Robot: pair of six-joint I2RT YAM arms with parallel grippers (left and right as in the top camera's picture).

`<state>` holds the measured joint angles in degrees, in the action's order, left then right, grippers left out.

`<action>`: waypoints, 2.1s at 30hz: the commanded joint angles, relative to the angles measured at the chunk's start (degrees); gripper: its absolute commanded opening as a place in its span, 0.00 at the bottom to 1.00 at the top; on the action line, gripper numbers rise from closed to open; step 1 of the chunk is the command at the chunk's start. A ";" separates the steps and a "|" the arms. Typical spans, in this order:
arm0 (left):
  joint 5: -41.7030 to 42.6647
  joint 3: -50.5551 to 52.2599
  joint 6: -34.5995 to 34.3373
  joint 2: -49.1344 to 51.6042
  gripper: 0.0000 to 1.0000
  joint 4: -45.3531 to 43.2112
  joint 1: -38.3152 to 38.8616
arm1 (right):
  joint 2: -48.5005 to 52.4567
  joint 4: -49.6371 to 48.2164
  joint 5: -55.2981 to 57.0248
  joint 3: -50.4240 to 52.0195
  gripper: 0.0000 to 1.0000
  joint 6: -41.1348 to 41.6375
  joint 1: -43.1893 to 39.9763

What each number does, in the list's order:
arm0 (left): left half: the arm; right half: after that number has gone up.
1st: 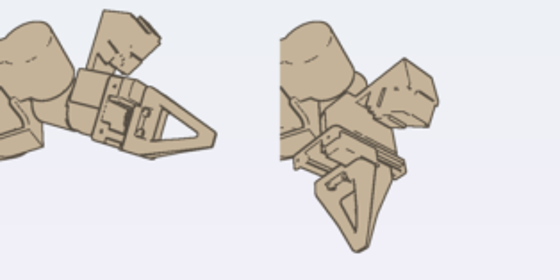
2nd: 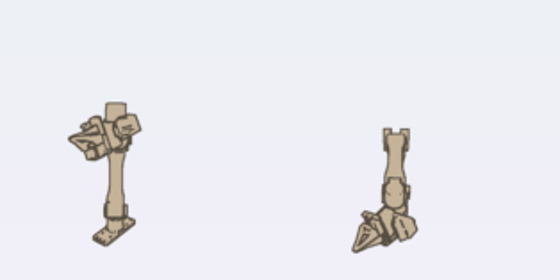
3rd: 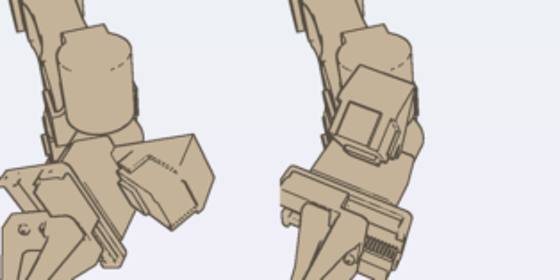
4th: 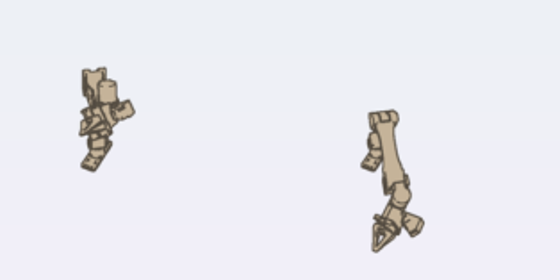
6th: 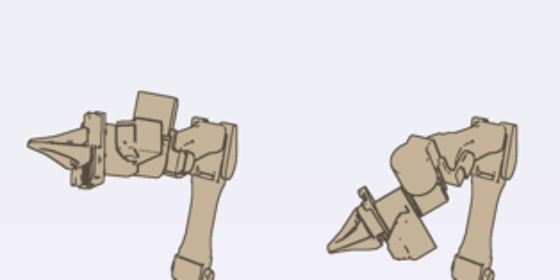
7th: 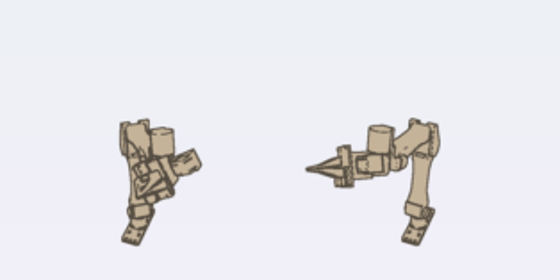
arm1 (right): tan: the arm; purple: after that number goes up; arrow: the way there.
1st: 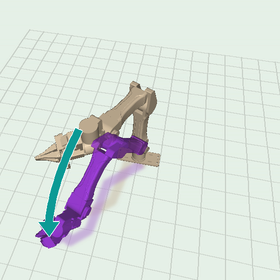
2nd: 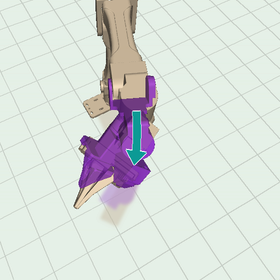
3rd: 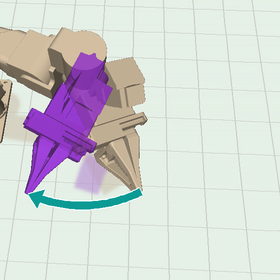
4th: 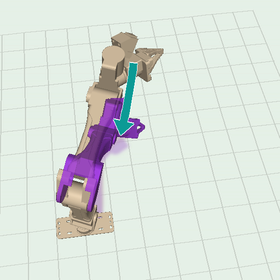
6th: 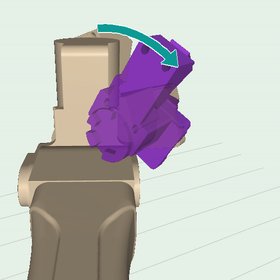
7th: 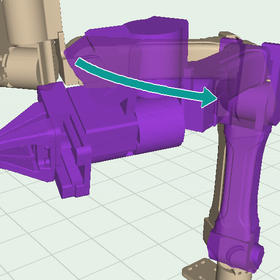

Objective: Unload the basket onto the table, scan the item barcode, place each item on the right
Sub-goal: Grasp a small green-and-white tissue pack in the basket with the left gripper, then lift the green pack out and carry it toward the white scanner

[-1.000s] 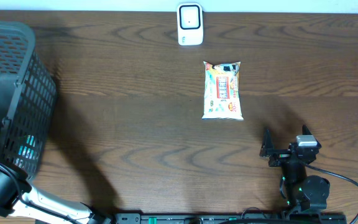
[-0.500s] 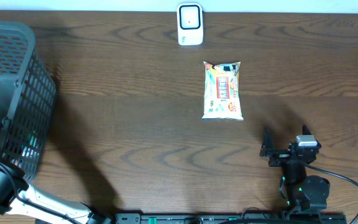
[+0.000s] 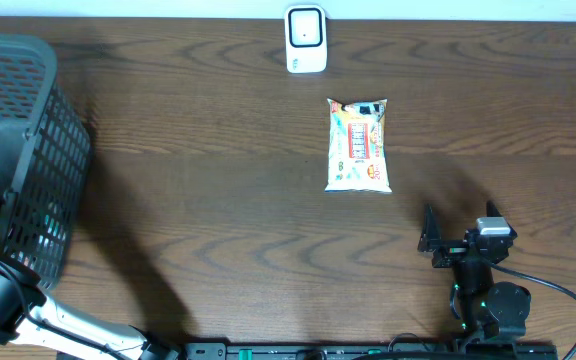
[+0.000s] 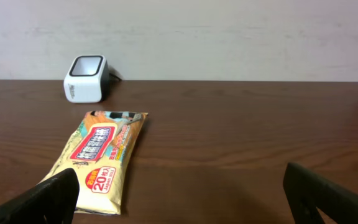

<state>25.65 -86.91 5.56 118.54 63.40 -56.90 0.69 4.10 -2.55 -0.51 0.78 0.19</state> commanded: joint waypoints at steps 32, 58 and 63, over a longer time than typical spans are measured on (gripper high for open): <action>24.09 -13.18 -34.82 -34.14 0.07 -24.74 6.12 | -0.31 0.17 0.48 0.20 0.99 -0.61 0.24; -14.38 -11.32 -28.09 -23.69 0.16 -17.57 63.32 | -0.31 0.17 0.48 0.20 0.99 -0.61 0.24; -14.36 -11.32 -28.11 -19.12 0.29 -14.88 66.45 | -0.31 0.17 0.48 0.20 0.99 -0.63 0.24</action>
<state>13.65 -98.80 -23.51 96.44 47.24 8.05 0.69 4.08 -2.55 -0.51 0.78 0.19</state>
